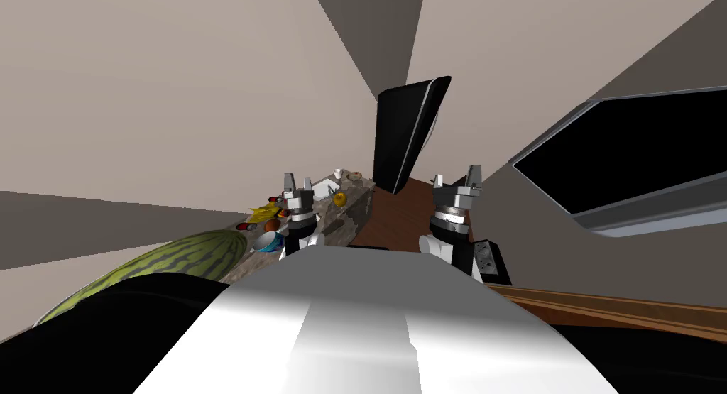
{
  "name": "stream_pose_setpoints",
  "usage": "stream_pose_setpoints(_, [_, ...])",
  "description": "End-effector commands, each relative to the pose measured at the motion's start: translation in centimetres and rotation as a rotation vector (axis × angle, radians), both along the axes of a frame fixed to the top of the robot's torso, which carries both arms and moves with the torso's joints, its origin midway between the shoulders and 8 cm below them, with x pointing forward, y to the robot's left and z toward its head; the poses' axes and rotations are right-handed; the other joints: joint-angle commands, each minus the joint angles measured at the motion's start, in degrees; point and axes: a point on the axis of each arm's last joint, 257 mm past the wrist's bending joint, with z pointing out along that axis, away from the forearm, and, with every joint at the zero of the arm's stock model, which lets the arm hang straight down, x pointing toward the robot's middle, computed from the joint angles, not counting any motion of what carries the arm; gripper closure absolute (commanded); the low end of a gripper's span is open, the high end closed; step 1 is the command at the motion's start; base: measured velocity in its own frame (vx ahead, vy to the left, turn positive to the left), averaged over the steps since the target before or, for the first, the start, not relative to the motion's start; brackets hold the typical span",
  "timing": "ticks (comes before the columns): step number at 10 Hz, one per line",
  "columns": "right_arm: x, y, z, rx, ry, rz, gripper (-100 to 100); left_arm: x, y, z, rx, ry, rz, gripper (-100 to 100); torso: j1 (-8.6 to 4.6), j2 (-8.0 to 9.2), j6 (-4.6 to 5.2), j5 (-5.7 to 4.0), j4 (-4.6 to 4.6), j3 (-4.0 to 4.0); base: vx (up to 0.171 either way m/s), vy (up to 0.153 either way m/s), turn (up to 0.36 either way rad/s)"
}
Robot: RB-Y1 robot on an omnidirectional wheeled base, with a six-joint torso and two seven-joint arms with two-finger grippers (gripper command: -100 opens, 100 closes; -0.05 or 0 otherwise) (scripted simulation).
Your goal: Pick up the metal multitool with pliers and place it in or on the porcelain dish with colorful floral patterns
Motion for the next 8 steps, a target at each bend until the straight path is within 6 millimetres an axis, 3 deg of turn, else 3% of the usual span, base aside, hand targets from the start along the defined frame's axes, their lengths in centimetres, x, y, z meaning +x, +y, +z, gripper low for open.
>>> stream_pose_setpoints(1, [0.0, 0.0, 0.0, 0.000, 0.000, 0.000, 0, 0.4, -0.1, -1.4, 0.045, 0.031, 0.004, -100, 0.00, 0.00, 0.00, 0.00, 0.00, 0.00, -0.015, 0.002, -0.032])
stream_pose_setpoints(4, [0.0, 0.0, 0.0, 0.000, 0.000, 0.000, 0, 1.1, 0.1, -4.0, 0.114, 0.087, 0.014, -100, 0.07, 0.13, 0.00, 0.02, 0.02, 0.07, -0.040, 0.012, -0.024])
stream_pose_setpoints(8, [0.0, 0.0, 0.0, 0.000, 0.000, 0.000, 0, 2.1, 0.9, -9.0, 0.243, 0.194, 0.031, -100, 0.15, 0.22, 0.00, 0.04, 0.05, 0.13, -0.053, 0.029, -0.039])
